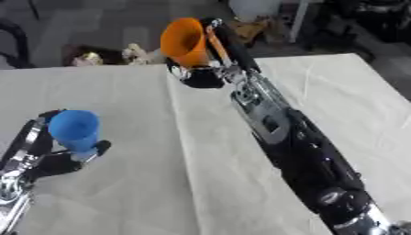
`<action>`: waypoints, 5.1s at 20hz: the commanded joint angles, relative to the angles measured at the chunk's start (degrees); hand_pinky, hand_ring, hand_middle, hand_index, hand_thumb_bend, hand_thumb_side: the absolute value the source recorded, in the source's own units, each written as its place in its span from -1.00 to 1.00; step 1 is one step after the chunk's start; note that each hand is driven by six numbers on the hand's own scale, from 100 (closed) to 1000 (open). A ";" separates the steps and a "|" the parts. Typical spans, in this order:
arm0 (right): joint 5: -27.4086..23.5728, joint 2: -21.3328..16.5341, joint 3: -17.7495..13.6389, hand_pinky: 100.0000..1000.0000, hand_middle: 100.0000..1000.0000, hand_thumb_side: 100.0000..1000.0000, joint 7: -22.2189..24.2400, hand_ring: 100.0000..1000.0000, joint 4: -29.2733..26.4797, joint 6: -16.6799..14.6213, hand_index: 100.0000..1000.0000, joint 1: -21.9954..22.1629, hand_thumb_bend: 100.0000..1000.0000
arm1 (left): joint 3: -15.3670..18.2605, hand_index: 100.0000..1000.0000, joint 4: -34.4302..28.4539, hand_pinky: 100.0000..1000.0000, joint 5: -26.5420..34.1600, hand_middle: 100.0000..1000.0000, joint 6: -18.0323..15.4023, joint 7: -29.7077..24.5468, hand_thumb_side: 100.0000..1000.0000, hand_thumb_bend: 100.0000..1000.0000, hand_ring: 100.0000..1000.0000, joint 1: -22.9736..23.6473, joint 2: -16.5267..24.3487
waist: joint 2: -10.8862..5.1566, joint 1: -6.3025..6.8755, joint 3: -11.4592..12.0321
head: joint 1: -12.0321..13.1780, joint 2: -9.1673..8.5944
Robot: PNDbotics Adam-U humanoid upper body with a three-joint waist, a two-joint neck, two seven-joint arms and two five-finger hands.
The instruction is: Pour the contents of one cup into another cup.
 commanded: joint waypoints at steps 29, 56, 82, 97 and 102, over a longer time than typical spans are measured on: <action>15.08 1.27 4.36 0.79 -0.19 -0.87 8.49 0.53 2.58 -8.29 -0.13 -5.74 -0.94 | -4.83 -0.40 1.23 0.20 -2.38 -0.89 -0.69 -7.85 -1.00 -0.95 -0.14 -1.78 0.51 | -1.20 -0.19 0.87 | 0.23 0.10; 27.10 2.62 5.73 0.86 -0.16 -0.96 9.41 0.58 3.51 -12.96 -0.10 -6.79 -0.93 | -5.86 -0.41 1.04 0.20 -2.51 -0.90 -1.27 -9.69 -1.00 -0.97 -0.16 -2.44 -0.11 | -1.15 -0.41 0.80 | 0.59 -0.19; 26.47 2.11 6.77 0.89 -0.16 -0.97 11.73 0.60 2.52 -14.85 -0.09 -7.05 -0.92 | -6.03 -0.49 1.66 0.20 -1.47 -0.92 -2.60 -11.58 -1.00 -0.96 -0.16 -2.06 0.22 | -1.07 -0.79 0.41 | 0.61 -0.44; 25.81 1.98 6.83 0.89 -0.16 -0.96 12.24 0.60 2.08 -15.03 -0.08 -7.12 -0.92 | -5.90 -0.75 2.17 0.16 -1.98 -1.00 -2.71 -11.15 -1.00 -0.96 -0.25 -1.83 0.44 | -1.14 -0.91 0.37 | 0.62 -0.56; 25.88 2.34 7.51 0.90 -0.15 -0.97 12.72 0.60 1.89 -15.48 -0.08 -7.20 -0.93 | -5.96 -0.75 2.78 0.16 -2.94 -1.00 -2.89 -11.68 -1.00 -0.95 -0.25 -2.22 0.17 | -1.13 -0.95 0.29 | 0.66 -0.52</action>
